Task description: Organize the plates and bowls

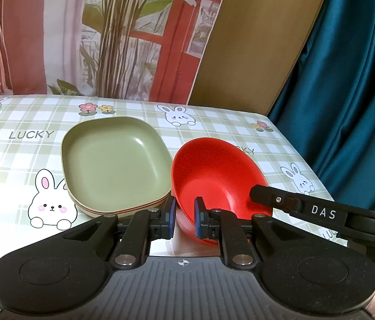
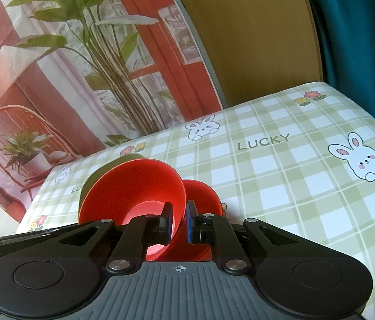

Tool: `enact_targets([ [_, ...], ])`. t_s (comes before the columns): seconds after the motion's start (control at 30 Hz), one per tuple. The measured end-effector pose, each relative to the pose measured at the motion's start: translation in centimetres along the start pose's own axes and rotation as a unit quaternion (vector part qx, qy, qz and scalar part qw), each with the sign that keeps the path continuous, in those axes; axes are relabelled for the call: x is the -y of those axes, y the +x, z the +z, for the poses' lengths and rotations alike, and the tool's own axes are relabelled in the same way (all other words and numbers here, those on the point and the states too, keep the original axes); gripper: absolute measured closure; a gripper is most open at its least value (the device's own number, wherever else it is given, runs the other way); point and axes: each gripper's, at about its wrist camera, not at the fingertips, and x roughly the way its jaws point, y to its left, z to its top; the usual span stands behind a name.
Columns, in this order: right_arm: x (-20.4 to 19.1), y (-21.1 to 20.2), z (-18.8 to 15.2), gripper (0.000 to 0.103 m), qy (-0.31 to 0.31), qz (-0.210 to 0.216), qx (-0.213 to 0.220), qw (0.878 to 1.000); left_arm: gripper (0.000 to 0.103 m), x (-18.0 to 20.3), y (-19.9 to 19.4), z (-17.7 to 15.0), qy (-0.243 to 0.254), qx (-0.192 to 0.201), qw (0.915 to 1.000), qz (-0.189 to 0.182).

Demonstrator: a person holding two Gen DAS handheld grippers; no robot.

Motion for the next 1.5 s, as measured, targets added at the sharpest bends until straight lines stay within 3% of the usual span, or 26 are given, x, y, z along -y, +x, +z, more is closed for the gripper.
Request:
enact_targets([
  [0.93,2.3,1.1,-0.2,0.092,0.025,-0.011,-0.009,1.0,0.088,0.9,3.7,0.1,0.03,-0.035,0.9989,0.004],
  [1.5,2.7,1.1,-0.4,0.087,0.025,-0.013,0.0,1.0,0.083,0.7,3.6,-0.1,0.028,-0.036,0.9989,0.01],
])
